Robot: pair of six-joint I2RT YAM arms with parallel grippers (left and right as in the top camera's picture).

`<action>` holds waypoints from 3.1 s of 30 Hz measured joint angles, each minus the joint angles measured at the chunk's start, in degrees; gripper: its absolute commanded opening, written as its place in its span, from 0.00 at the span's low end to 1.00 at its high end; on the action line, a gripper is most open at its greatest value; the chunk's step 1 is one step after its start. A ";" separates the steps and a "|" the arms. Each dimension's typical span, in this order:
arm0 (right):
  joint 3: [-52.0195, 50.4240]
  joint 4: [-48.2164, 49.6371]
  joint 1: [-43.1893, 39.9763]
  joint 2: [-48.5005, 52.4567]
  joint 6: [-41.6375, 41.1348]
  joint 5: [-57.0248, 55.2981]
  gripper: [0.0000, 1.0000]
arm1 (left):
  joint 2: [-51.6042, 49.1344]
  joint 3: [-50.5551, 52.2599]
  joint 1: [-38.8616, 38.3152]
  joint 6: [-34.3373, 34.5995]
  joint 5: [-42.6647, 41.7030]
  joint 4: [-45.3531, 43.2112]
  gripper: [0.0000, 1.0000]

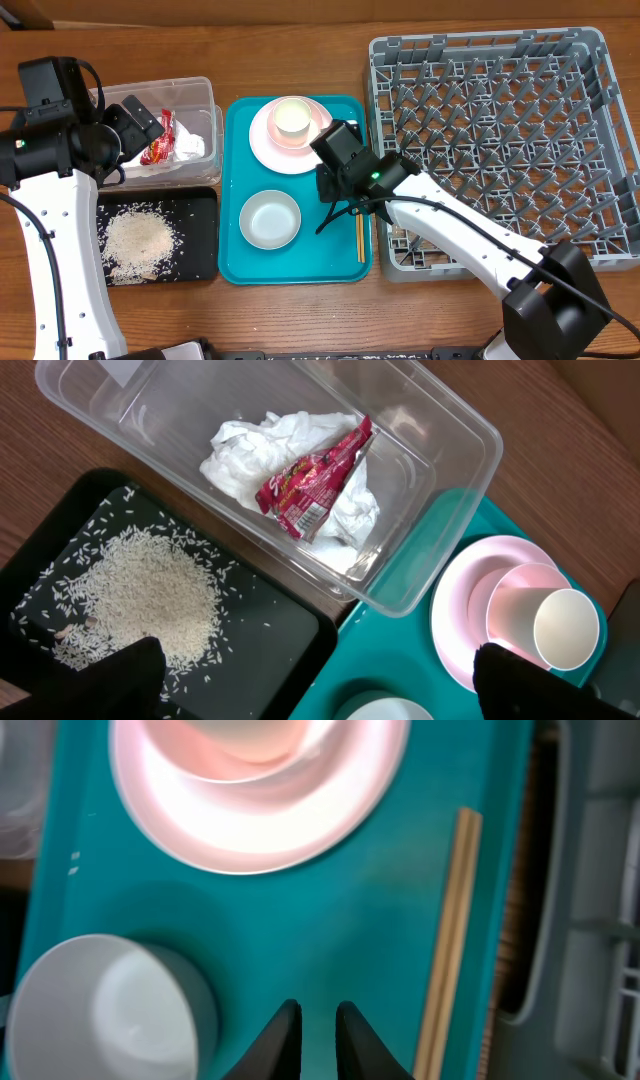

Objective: Sort waste into correct bins and load items into the dishwasher

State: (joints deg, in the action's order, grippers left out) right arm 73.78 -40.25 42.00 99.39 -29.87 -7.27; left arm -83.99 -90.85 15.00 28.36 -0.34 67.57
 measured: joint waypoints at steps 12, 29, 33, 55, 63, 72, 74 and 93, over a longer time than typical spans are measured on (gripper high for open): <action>-5.11 3.89 0.00 4.52 -5.44 -6.51 0.31 | 0.00 0.00 0.00 0.00 0.04 0.00 1.00; -5.25 6.64 0.02 11.78 -4.61 -6.08 0.44 | 0.00 -0.02 0.00 0.00 0.17 0.00 1.00; -5.22 7.43 0.04 11.76 -4.59 -2.95 0.44 | 0.00 -0.02 0.00 0.00 0.17 0.00 1.00; -2.25 7.23 0.85 11.78 4.83 -6.95 0.50 | 0.00 -0.02 0.00 -0.02 0.17 0.00 1.00; -2.23 5.16 0.85 11.78 5.70 -1.36 0.50 | 0.00 -0.02 0.00 0.00 0.17 0.00 1.00; -2.23 3.54 0.85 11.78 5.73 1.05 0.50 | 0.00 0.00 0.00 0.00 0.17 0.00 1.00; -2.23 3.54 0.85 11.78 5.73 1.07 0.50 | 0.00 -0.02 0.00 0.00 0.17 0.00 1.00; -2.86 5.73 0.85 11.78 5.70 1.38 0.51 | 0.00 -0.02 0.00 0.00 0.17 0.00 1.00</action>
State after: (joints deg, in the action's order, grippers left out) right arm 70.91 -34.52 42.85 111.18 -24.16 -5.89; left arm -83.99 -90.87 15.00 28.36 -0.16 67.57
